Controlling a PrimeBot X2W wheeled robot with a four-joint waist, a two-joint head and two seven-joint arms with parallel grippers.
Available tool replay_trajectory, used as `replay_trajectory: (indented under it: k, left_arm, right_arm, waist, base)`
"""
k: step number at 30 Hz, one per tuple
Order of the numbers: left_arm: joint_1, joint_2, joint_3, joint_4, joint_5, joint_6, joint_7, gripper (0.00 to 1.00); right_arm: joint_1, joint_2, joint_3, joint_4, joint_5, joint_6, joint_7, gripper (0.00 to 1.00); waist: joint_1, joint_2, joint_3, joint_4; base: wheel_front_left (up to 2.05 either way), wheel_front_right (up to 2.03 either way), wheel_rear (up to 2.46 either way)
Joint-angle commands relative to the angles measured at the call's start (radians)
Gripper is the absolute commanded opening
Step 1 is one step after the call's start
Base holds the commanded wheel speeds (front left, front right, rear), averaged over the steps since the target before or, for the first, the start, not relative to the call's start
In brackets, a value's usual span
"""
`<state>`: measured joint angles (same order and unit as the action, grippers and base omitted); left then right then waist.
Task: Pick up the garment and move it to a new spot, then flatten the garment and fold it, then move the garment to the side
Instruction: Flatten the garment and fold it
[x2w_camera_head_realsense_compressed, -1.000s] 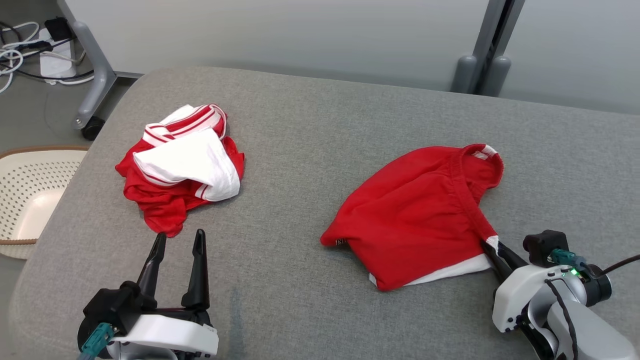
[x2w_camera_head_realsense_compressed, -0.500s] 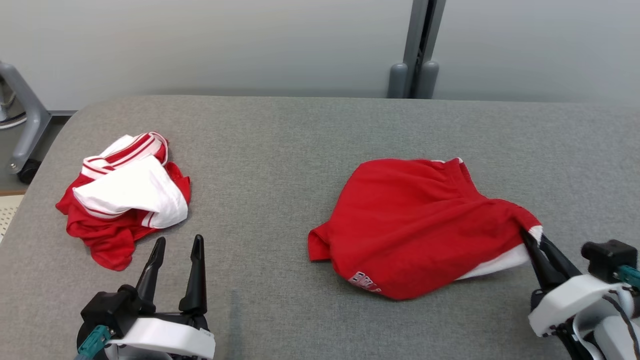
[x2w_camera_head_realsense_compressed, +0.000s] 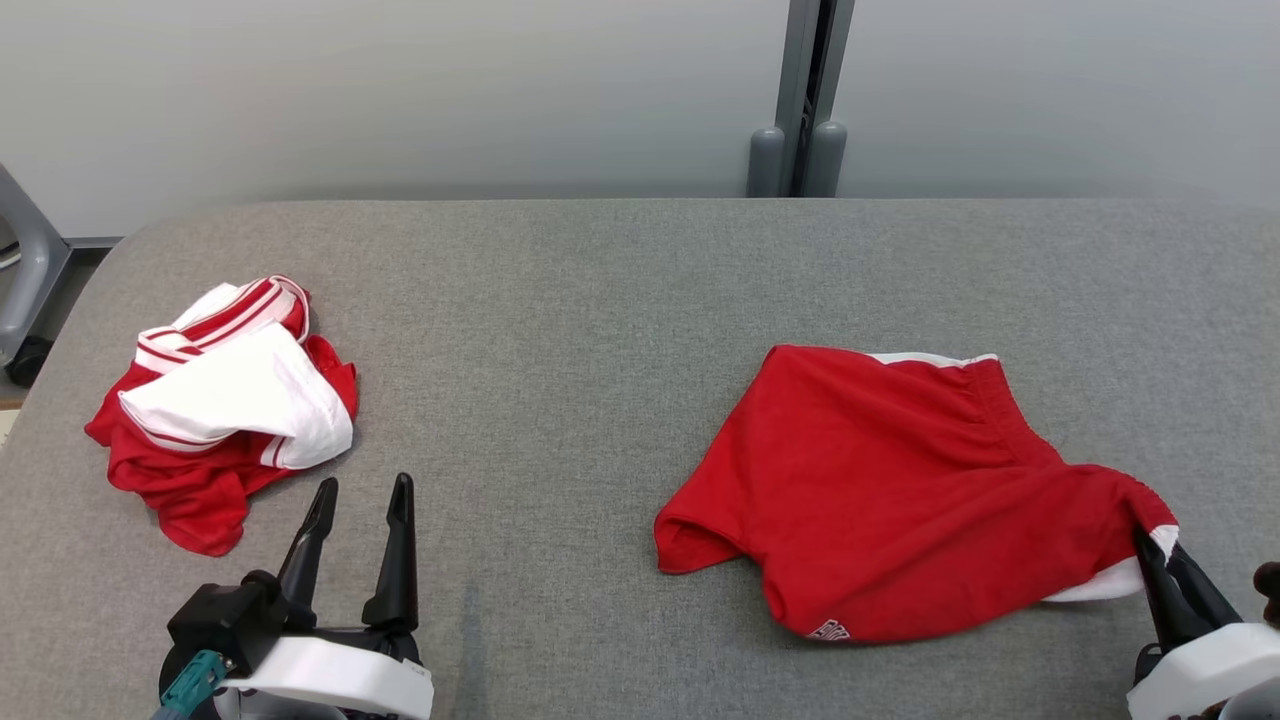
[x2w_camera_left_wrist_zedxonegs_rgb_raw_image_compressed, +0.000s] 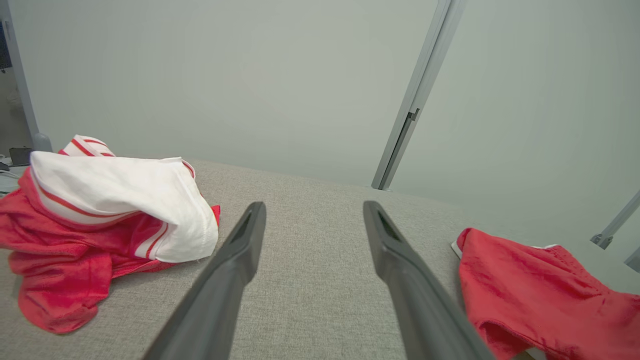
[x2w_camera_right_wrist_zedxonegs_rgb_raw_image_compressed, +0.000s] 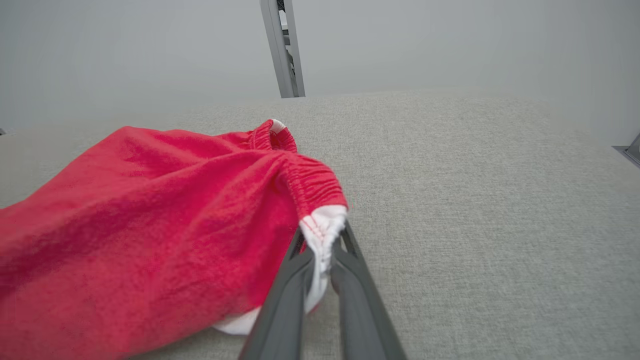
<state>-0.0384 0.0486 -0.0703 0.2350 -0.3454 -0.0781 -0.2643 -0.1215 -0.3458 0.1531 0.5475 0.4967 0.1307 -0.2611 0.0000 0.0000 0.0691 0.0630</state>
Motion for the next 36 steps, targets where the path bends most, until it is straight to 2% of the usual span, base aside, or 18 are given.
replay_trajectory:
  k: [1, 6, 11, 19, 23, 28, 36]
  left_arm:
    - [-0.006, 0.004, 0.005, 0.001, 0.001, -0.003, 0.000, 1.00]
    - [0.002, 0.004, 0.010, 0.004, 0.002, -0.005, 0.000, 1.00]
    - [-0.002, 0.004, 0.012, 0.001, 0.009, -0.007, 0.000, 1.00]
    - [0.002, 0.004, 0.033, -0.005, 0.011, -0.008, 0.000, 1.00]
    - [-0.003, 0.004, 0.034, -0.008, 0.012, -0.010, 0.000, 1.00]
    - [-0.009, 0.004, 0.029, -0.012, 0.009, -0.006, 0.000, 1.00]
    - [-0.013, 0.003, 0.027, -0.015, 0.000, 0.000, 0.000, 1.00]
  right_arm:
    - [0.000, -0.001, -0.004, -0.005, -0.004, 0.000, -0.003, 0.00]
    - [-0.052, 0.003, 0.018, -0.057, -0.035, 0.000, -0.001, 0.00]
    - [-0.132, 0.025, 0.089, -0.140, -0.070, 0.000, 0.024, 0.00]
    - [-0.270, 0.137, 0.299, -0.205, -0.104, 0.000, 0.062, 0.00]
    - [-0.317, 0.205, 0.422, -0.165, -0.095, 0.000, 0.064, 0.00]
    - [-0.354, 0.260, 0.562, -0.061, -0.072, 0.000, 0.047, 0.00]
    - [-0.393, 0.292, 0.732, 0.070, 0.021, 0.000, 0.012, 0.00]
  waist:
    - [0.0000, 0.0000, -0.002, -0.001]
    - [0.0000, 0.0000, -0.013, 0.001]
    - [0.0000, 0.0000, -0.026, 0.020]
    - [0.0000, 0.0000, -0.028, 0.074]
    - [0.0000, 0.0000, -0.022, 0.115]
    - [0.0000, 0.0000, -0.004, 0.166]
    - [0.0000, 0.0000, 0.012, 0.201]
  base:
    - [0.00, 0.00, 0.00]
    - [0.00, 0.00, 0.00]
    - [0.00, 0.00, 0.00]
    - [0.00, 0.00, 0.00]
    - [0.00, 0.00, 0.00]
    - [0.00, 0.00, 0.00]
    - [0.00, 0.00, 0.00]
